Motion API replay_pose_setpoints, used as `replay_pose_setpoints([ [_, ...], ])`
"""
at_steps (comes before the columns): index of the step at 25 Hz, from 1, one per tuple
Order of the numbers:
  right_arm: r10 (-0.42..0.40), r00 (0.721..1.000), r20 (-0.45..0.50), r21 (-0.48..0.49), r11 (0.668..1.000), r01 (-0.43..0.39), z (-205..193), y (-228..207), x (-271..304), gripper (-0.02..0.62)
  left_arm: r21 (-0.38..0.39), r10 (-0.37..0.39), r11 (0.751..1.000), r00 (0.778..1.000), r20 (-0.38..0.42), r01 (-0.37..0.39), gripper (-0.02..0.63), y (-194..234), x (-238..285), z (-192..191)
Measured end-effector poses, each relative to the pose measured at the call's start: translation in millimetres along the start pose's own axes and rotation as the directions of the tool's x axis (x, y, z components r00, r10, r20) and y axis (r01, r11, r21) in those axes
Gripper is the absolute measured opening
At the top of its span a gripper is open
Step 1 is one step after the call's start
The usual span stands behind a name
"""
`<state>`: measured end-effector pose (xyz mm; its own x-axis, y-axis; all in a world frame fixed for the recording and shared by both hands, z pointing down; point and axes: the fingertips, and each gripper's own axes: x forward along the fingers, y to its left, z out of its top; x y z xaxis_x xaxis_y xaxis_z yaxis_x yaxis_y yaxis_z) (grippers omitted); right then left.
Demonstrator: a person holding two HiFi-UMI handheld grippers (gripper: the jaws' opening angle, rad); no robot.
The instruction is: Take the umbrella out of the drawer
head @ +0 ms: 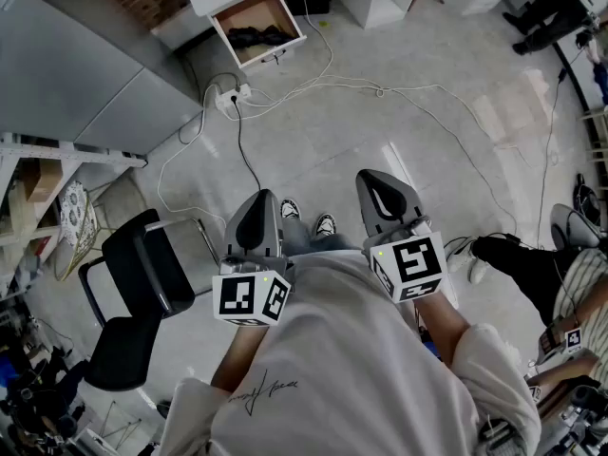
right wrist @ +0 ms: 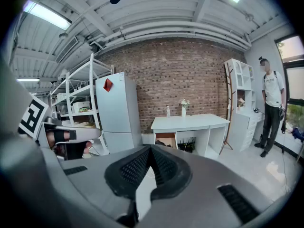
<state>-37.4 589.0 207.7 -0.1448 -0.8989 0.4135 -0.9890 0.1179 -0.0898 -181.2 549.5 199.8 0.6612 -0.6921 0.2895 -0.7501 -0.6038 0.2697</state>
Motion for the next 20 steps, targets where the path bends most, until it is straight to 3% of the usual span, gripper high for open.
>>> replay_pose_setpoints([
  [10, 0.017, 1.000, 0.011, -0.016, 1.000, -0.017, -9.4, 13.6, -4.4, 0.012, 0.007, 0.035, 0.999, 0.999, -0.031, -0.035, 0.017, 13.1, -5.1, -14.0],
  [16, 0.071, 0.992, 0.106, 0.011, 0.997, -0.073, 0.3, 21.1, -6.5, 0.014, -0.009, 0.030, 0.999, 0.995, -0.092, -0.031, 0.017, 15.6, -1.6, -24.4],
  [20, 0.116, 0.992, 0.056, -0.031, 0.993, -0.115, -5.8, 25.1, 1.2, 0.014, -0.019, 0.018, 1.000, 0.996, -0.087, -0.020, 0.017, 17.4, 7.9, -24.3],
])
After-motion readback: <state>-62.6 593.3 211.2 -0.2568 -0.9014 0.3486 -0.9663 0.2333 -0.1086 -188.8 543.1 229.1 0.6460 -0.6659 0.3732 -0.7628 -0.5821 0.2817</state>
